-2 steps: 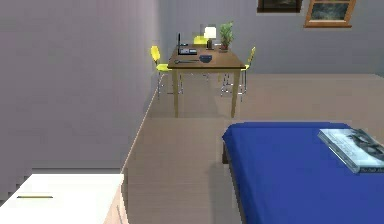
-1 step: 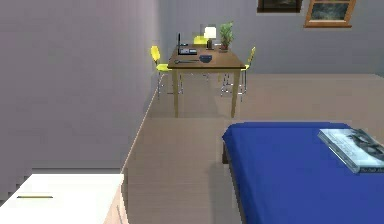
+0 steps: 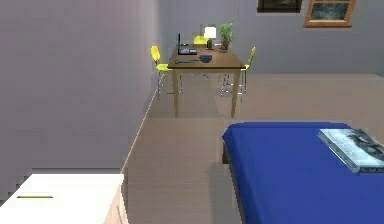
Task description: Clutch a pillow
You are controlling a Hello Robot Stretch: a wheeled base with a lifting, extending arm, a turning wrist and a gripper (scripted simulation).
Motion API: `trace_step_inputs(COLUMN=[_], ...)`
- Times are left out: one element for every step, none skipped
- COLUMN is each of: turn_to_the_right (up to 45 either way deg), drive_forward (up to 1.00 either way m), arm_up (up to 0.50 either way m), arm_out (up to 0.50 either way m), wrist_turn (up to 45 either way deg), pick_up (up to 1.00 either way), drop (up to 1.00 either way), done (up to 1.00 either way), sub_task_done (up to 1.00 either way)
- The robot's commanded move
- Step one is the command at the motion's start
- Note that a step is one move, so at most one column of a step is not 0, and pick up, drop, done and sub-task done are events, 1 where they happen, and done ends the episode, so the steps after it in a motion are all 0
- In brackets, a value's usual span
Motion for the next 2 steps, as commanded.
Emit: trace_step_inputs(turn_to_the_right=[0.0, 0.0], drive_forward=[0.00, 0.00], arm_up=[0.10, 0.00], arm_out=[0.00, 0.00], wrist_turn=[0.0, 0.0], pick_up=[0.00, 0.00], drop=[0.00, 0.00], done=[0.00, 1.00], sub_task_done=[0.00, 0.00])
